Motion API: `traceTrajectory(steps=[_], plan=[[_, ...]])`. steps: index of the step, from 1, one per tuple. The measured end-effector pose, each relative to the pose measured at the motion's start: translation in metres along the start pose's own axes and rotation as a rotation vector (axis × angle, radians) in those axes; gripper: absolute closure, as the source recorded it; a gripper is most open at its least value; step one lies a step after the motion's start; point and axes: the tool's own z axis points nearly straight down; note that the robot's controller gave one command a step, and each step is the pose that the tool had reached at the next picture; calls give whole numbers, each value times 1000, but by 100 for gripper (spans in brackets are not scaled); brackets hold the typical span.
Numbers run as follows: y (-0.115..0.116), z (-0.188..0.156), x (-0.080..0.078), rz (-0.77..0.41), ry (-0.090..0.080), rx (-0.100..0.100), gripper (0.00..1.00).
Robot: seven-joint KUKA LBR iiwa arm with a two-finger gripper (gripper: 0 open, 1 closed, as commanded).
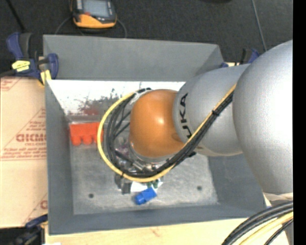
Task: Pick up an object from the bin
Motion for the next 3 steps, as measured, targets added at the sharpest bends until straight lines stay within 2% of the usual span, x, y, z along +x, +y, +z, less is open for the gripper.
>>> traceTrajectory(steps=[1, 2, 3], plan=[[0, -1, -1, 4, -3, -2, 0], [0, -1, -1, 6, -3, -2, 100], [0, -1, -1, 7, -3, -2, 0]])
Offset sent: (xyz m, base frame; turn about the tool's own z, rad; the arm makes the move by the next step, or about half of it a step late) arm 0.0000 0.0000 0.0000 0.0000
